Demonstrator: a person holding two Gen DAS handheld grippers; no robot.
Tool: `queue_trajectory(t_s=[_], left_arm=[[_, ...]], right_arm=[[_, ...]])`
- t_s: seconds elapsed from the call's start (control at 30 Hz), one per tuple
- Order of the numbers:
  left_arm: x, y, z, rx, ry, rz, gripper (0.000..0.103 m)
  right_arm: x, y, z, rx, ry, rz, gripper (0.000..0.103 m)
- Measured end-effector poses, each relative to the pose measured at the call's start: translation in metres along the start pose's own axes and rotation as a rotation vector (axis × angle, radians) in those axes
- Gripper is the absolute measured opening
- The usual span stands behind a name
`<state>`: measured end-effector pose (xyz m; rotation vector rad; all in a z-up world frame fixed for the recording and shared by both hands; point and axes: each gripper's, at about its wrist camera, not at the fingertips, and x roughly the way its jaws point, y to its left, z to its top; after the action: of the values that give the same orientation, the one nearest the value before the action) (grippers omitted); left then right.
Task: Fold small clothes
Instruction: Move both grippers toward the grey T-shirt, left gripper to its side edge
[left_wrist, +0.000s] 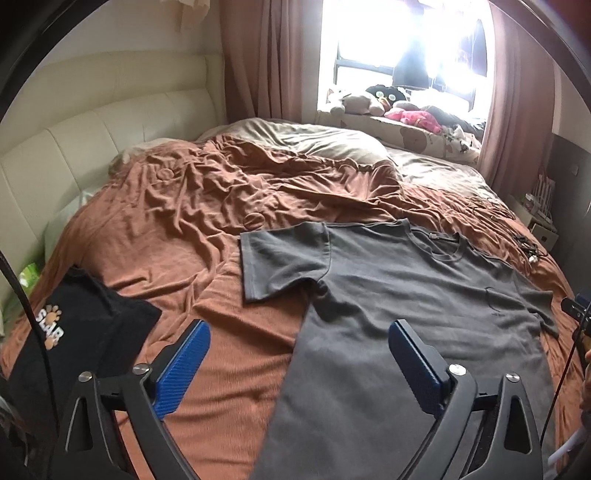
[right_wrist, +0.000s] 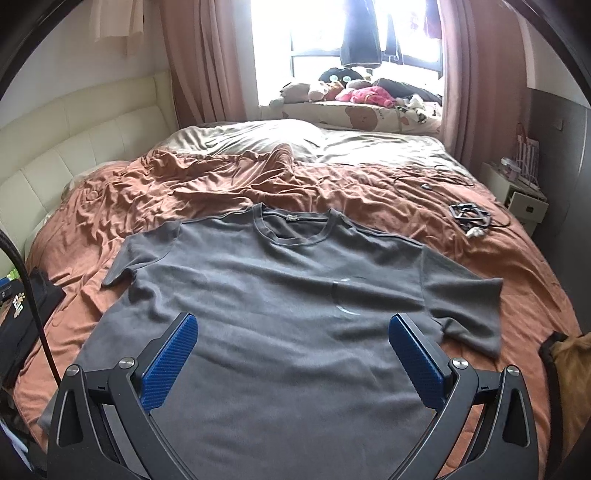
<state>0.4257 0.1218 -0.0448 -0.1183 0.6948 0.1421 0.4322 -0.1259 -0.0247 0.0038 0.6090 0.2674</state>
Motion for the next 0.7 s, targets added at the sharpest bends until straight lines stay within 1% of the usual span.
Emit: queue_trajectory(t_s=[0.07,0.13,0.27,0.33,0.4,0.5,0.6,0.63,0.7], left_arm=[[0.011,0.006,0.007,-0.007,0.003,-0.005,0.092],[0.022,0.013,0.014,-0.018,0.004,0.006,0.092],[0.052,0.03,0.029,-0.053,0.019,0.022,0.089],[0.066,0.039,0.034,-0.075,0.032,0.027,0.084],[0.084,0.049,0.04,-0.095,0.051,0.027,0.074],[0.107,0.063,0.046,-0.129,0.069,0.025,0.067],[0.133,0.078,0.056,-0.197,0.093,-0.003,0.064],[0.145,0.08,0.058,-0.205,0.107,-0.012,0.063],[0.166,0.082,0.061,-0.199,0.14,0.003,0.059]], right_arm=[[0.012,0.0,0.004,-0.004,0.002,0.037,0.103],[0.022,-0.002,0.008,-0.007,0.004,0.041,0.103],[0.047,-0.006,0.013,-0.007,0.024,0.081,0.103],[0.063,-0.007,0.017,-0.007,0.038,0.096,0.103],[0.077,-0.005,0.022,-0.001,0.05,0.113,0.103],[0.096,-0.002,0.031,-0.001,0.06,0.131,0.102],[0.115,0.002,0.037,0.003,0.07,0.143,0.097],[0.124,0.004,0.04,0.008,0.076,0.156,0.094],[0.138,0.007,0.043,0.02,0.087,0.176,0.091]])
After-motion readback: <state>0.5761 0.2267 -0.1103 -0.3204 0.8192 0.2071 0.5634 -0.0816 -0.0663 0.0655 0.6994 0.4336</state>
